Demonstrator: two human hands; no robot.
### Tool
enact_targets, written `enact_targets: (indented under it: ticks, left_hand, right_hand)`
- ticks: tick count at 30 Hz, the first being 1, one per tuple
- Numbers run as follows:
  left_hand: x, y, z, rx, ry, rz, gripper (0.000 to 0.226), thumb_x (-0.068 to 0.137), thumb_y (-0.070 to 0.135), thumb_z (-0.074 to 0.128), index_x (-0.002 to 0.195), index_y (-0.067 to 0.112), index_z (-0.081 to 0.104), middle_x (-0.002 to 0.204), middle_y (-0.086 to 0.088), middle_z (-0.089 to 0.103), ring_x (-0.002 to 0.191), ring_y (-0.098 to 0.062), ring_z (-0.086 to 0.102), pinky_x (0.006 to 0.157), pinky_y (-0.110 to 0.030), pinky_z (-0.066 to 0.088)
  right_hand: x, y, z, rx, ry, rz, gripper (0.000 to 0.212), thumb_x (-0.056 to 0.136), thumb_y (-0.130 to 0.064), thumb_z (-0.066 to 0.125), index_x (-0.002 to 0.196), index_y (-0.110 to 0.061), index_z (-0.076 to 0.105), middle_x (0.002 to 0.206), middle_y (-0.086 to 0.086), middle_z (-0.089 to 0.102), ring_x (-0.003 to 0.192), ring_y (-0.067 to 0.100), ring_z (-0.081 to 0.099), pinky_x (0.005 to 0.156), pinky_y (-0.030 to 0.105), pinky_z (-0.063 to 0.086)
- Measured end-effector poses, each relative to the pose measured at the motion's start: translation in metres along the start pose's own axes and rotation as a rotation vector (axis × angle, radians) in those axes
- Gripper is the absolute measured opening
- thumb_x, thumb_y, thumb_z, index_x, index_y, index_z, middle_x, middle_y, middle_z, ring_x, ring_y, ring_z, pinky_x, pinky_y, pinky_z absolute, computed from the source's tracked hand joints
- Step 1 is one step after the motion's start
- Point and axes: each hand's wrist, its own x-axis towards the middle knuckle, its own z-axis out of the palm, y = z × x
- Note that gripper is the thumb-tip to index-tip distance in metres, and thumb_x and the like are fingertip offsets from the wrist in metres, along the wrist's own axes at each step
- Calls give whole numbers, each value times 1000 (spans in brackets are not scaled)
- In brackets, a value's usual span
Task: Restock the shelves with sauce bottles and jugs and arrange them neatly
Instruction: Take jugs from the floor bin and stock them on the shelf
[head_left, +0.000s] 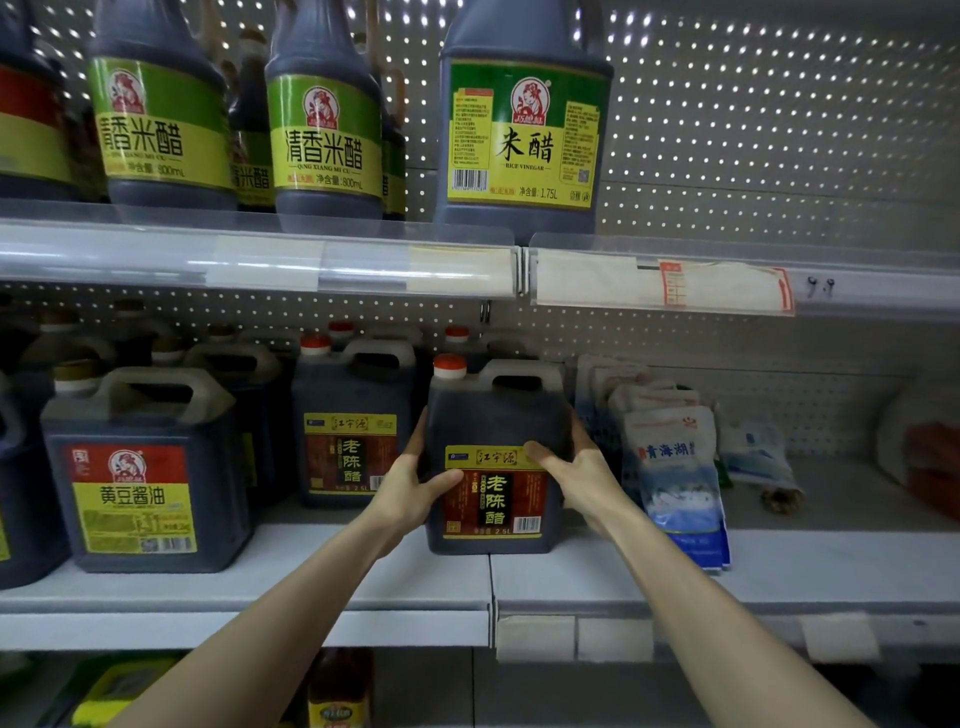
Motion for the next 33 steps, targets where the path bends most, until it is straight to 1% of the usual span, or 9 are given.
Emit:
enact_targets:
  ticks: [2,4,9,15,18,21,22,27,33]
  left_hand:
    - [3,0,0,-10,-16,15,79,94,7,57,152,38,12,134,-3,54,113,-19,57,90,-46,51]
    - [7,-1,1,-6,-15,18,80,94,7,57,151,40,11,134,-5,54,110,-19,57,88,-45,52]
    - [21,-4,1,-6,12,29,81,93,6,57,151,40,12,142,-8,49,124,-28,52,98,-51,48]
    - [36,-9,2,14,23,47,81,92,8,59,151,41,13,145,-5,45,127,-28,49,100,-51,46]
    - [44,-11,1,32,27,56,80,93,10,59,151,41,13,143,-4,47,127,-28,49,97,-49,46]
    - [54,-13,1,57,31,58,80,93,11,60,151,40,12,143,-5,48,127,-30,49,99,-53,46]
    - [57,-14,1,73,34,60,81,92,12,60,151,40,12,143,-5,48,127,-30,49,100,-54,45]
    - [68,-17,0,135,44,79,83,91,17,63,151,43,10,144,-3,48,129,-31,48,100,-57,44]
    - [77,-20,0,176,46,83,83,92,17,61,150,43,8,146,-5,45,129,-33,48,100,-57,44]
  right_hand:
    - [4,1,-1,8,-3,0,82,91,-31,65,153,-34,12,142,4,51,108,19,55,91,40,51]
    - [9,3,-1,1,3,9,83,90,-32,65,154,-34,11,144,4,48,118,24,53,94,42,50]
    - [25,9,0,-1,9,2,83,88,-35,66,153,-36,14,147,2,44,128,28,48,102,52,46]
    - [41,15,1,-19,20,-14,84,87,-38,67,153,-35,15,148,1,44,131,27,45,103,53,44]
    - [49,18,1,-26,13,-31,85,87,-38,67,153,-34,14,150,0,41,133,26,43,106,49,42]
    - [56,19,2,-36,16,-63,81,90,-33,66,153,-30,16,150,-2,40,136,23,41,107,35,39]
    - [57,19,2,-39,16,-73,80,90,-32,65,153,-29,16,150,-2,40,136,22,40,107,34,38]
    - [68,23,2,3,-9,-62,80,88,-34,67,152,-32,19,151,-1,40,136,24,40,110,49,38]
    - [75,24,2,23,-32,-74,77,89,-32,66,151,-34,21,150,-1,41,136,25,40,109,53,39]
